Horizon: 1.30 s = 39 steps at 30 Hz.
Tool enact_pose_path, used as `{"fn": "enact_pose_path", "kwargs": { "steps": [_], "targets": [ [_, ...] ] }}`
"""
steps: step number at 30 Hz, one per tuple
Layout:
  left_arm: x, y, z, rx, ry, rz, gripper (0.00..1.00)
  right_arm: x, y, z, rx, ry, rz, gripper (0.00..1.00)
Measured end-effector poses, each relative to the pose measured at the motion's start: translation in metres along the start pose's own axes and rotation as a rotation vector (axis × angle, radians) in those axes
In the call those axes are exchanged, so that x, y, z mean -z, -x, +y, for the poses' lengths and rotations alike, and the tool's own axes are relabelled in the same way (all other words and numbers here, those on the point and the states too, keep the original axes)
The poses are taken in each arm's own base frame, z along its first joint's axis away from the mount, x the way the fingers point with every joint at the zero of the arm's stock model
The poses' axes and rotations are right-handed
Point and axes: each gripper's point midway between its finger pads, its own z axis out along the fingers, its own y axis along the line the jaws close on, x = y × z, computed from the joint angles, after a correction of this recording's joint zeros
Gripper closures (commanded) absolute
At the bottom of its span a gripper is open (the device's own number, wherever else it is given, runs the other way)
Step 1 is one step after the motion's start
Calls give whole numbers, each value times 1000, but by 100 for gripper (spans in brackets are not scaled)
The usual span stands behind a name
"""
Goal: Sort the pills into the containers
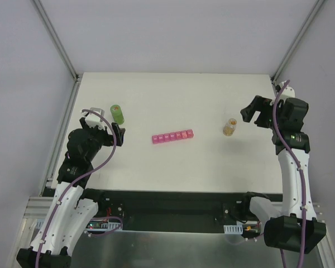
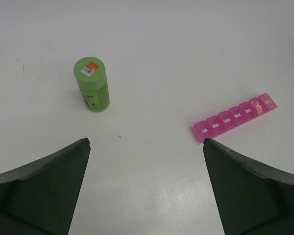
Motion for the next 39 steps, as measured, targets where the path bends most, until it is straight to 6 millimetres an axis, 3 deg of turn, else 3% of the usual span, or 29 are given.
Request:
{"fn": "enact_pose_path", "kwargs": {
  "steps": [9,16,20,24,29,35,39],
  "targets": [
    [0,0,0,-4,-1,2,1,4,12,16,61,87,4,4],
    [0,-1,-3,-7,-12,4,1,13,-4,61,285,344,56,4],
    [0,-1,-3,-7,-13,4,1,22,-33,110,598,576,131,4],
    [0,-1,-3,-7,-13,5,1,20,-62,141,831,750,243,4],
    [-1,-3,-3,-8,-13,12,1,-12,-100,143,1066,880,381,4],
    [-2,-3,-3,-10,-12,17,1,-45,-167,144,1347,1144,540,4],
    [-2,-2,-3,-14,-12,15,1,-77,-185,160,1454,1213,571,4]
  ]
}}
